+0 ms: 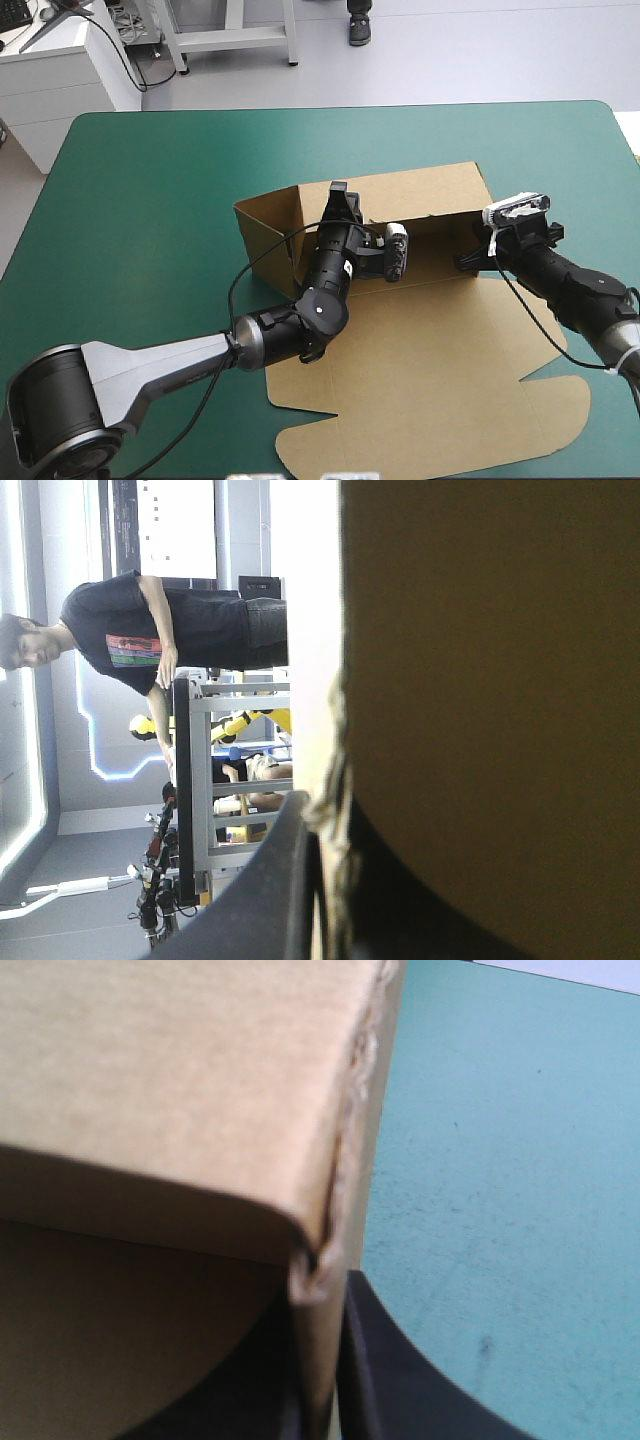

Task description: Fold the box

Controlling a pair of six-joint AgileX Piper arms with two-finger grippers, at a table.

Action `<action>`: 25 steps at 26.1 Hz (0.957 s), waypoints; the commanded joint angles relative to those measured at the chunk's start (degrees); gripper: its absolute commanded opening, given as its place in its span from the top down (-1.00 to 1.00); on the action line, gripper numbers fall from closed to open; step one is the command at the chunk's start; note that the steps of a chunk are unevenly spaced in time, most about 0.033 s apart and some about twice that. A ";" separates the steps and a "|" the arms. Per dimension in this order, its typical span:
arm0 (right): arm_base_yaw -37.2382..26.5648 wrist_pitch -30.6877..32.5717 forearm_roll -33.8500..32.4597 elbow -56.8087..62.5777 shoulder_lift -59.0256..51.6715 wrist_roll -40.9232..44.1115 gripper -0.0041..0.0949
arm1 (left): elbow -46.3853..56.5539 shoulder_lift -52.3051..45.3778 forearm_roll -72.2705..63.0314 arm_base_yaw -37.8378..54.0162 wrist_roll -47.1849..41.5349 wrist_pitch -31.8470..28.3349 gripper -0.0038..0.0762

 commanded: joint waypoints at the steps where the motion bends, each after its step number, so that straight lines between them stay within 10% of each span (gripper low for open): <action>1: 1.08 4.20 -0.54 -1.35 -1.19 -0.82 0.93 | -0.82 -1.80 -0.89 -0.29 -0.60 -1.44 0.92; 9: 1.08 4.19 -0.73 -1.46 -1.19 1.20 0.92 | -0.82 -1.80 -0.89 -0.29 -1.35 -1.44 0.84; 16: 1.25 2.38 -3.18 -2.50 -1.19 4.43 0.92 | -0.82 -1.68 -0.89 -0.29 -1.35 -1.44 0.16; 25: 7.78 -5.37 -34.56 -10.86 1.68 38.07 0.92 | -2.91 -1.86 -0.79 -2.13 -1.35 1.91 0.00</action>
